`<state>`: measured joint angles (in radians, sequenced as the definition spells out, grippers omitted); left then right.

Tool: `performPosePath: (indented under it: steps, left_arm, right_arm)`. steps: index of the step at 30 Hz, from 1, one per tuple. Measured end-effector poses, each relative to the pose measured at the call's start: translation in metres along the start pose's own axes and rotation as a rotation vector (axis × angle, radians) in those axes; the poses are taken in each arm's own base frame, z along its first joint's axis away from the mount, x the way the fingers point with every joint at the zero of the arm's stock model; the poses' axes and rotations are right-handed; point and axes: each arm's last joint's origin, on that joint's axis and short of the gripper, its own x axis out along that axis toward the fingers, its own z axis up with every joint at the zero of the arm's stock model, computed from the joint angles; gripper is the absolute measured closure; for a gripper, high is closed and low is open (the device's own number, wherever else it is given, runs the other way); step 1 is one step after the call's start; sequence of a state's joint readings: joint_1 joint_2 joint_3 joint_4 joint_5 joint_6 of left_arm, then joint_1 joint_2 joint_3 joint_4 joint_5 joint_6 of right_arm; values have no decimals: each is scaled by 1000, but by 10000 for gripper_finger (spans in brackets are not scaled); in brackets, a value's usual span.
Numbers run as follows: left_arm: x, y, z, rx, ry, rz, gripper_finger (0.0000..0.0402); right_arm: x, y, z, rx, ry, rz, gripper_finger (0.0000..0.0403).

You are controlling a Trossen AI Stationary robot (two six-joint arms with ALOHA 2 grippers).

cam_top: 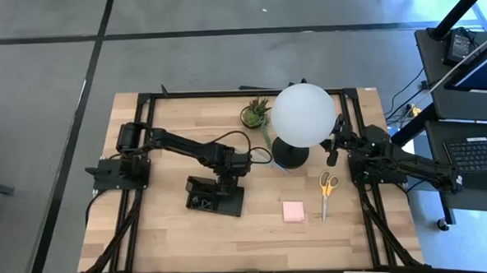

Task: Pick and place office supplies into organizer
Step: Put the eraser into the desk organizer

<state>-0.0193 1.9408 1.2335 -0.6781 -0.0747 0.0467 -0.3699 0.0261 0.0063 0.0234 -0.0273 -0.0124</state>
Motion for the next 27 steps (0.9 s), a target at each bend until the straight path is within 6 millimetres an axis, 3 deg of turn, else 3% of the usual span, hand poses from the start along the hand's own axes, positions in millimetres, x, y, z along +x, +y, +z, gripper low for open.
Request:
performPosePath:
  steps: [6, 17, 27]
  left_arm:
    - [0, 0, 0, 20, 0, 2, 269]
    - [-1, -5, 0, 91, -7, 4, 336]
    - [-11, -2, 11, 81, -23, 31, 338]
  right_arm:
    - [0, 0, 0, 0, 0, 0, 258]
    - [0, 0, 0, 0, 0, 0, 258]
    - [0, 0, 0, 0, 0, 0, 258]
